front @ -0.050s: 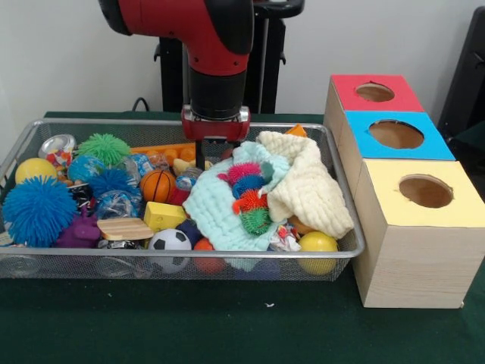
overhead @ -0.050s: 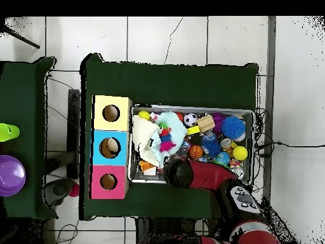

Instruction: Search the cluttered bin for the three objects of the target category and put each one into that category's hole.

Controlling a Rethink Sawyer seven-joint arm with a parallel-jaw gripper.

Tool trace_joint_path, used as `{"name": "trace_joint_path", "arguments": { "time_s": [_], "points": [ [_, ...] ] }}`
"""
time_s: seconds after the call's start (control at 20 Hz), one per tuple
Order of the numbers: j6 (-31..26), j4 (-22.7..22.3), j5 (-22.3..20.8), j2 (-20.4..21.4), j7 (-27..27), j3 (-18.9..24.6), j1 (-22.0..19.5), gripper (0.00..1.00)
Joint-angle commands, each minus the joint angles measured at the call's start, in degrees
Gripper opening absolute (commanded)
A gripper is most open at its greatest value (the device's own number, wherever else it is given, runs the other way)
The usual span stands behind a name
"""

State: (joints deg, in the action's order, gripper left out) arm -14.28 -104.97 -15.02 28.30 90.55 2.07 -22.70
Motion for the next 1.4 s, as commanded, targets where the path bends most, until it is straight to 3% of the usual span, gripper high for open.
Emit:
{"name": "trace_joint_path", "arguments": {
  "time_s": [0.05, 0.45, 0.8, 1.1, 1.4],
  "points": [
    [-8.6, 6.3, -0.8, -4.1, 2.7, 0.7, 1.6, 1.00],
    [-12.2, 11.3, -5.3, -4.8, 0.1, -3.2, 6.0, 1.00],
    [-11.8, 13.9, -9.0, -4.5, -0.2, -4.7, 7.7, 1.00],
    [-11.5, 11.8, -8.6, -2.2, 1.9, -4.9, 7.2, 1.00],
    [-10.7, 7.4, -9.2, 1.1, -0.3, -3.4, 4.0, 1.00]
  ]
}}
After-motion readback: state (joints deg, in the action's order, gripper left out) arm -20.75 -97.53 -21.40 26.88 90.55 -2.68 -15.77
